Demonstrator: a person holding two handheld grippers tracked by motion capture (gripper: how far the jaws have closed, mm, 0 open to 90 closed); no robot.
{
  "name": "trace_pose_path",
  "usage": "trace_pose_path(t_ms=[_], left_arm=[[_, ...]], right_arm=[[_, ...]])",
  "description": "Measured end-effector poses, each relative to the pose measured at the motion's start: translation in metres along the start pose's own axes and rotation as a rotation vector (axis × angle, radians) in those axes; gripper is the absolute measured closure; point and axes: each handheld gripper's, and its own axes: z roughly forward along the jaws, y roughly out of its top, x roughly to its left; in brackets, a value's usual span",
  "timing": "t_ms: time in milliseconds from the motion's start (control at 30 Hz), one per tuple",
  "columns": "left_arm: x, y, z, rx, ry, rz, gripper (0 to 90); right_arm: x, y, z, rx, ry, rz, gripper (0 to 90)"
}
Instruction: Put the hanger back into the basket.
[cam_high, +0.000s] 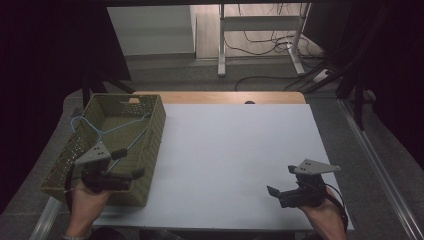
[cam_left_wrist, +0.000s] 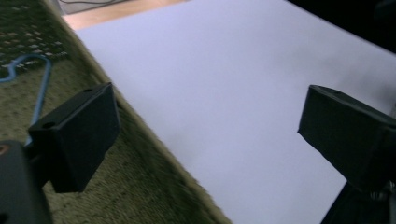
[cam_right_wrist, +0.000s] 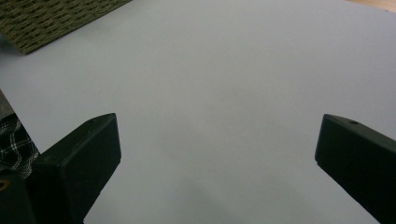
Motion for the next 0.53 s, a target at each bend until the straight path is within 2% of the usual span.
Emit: trace_pose_path(t_ms=[167,233,333,533], left_arm=[[-0.012,-0.012,0.007,0.028,0.002,0.016,3.8],[-0.017,-0.021,0.013,0.066,0.038,0.055,3.0],[-0.016,-0.025,0.017,0.089,0.062,0.077,2.3],[-0.014,-0.024,0.017,0.077,0.041,0.057,1.0]], right_arm=[[0.001,-0.007,0.001,0.0,0.005,0.002,0.0],[0.001,-0.01,0.004,0.009,0.01,0.0,0.0],[0.001,-0.013,0.01,0.036,0.011,-0.007,0.0],[0.0,-0.015,0.013,0.045,0.009,-0.01,0.0]])
